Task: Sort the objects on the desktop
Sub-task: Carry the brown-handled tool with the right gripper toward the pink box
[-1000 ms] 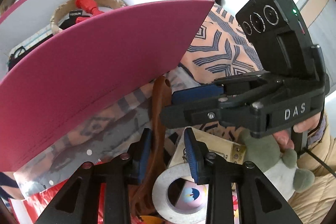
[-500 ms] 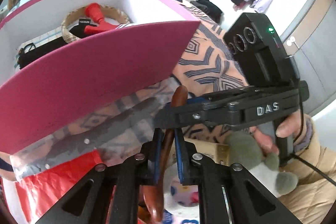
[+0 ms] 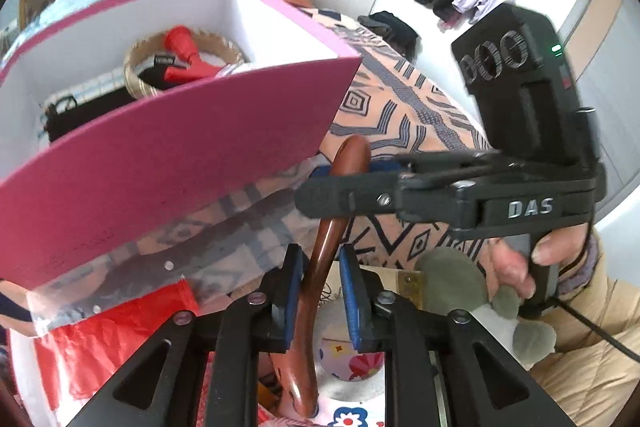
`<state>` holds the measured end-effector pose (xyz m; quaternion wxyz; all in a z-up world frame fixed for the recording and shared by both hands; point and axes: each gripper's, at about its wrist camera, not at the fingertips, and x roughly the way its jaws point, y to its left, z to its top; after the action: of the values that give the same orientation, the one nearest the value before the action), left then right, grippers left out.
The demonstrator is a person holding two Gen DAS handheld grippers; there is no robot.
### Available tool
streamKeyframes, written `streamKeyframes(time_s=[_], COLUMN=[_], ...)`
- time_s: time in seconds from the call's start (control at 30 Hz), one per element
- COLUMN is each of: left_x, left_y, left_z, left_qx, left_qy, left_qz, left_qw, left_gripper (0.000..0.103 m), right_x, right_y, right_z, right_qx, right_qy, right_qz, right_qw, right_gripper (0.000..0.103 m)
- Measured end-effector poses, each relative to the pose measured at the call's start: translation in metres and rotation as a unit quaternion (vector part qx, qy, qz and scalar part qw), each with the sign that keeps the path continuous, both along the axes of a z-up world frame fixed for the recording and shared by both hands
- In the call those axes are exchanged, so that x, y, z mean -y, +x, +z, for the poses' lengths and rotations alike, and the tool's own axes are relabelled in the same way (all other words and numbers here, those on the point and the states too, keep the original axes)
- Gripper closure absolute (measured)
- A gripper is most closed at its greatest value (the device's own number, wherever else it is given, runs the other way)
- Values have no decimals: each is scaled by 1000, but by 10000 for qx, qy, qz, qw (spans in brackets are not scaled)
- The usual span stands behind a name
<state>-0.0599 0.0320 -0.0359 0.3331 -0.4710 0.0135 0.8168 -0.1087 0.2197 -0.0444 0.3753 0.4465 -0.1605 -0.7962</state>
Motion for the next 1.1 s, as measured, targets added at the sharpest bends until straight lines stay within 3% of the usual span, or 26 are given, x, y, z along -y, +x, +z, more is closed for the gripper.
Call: streamKeyframes(time_s=[0.27,0.33,0.43,0.8,1.1], left_x=[3,4,0,-5,-13], left_y=[5,7,5,-5,-10], left_z=[20,26,32,34,10], left_qx=[-313,-413,-523,-754,-730], left_qy=[286,336,352,324,128], left_qz=[90,79,89,195,258], left_qw=[9991,9985,9980,9964,9969], left_gripper=[84,84,84,84,92], right_x=[23,48,37,40,51], right_y=[22,20,21,27,12], right_z=[54,50,55,84,63], right_qx=[-1113,-1274,-1444,-1766,-1416], right_qy=[479,631,779,1102,1162], right_qz=[179,180,199,384,483], right_qw=[9925,9897,9862,9773,9819], right_gripper=[77,77,77,77,77])
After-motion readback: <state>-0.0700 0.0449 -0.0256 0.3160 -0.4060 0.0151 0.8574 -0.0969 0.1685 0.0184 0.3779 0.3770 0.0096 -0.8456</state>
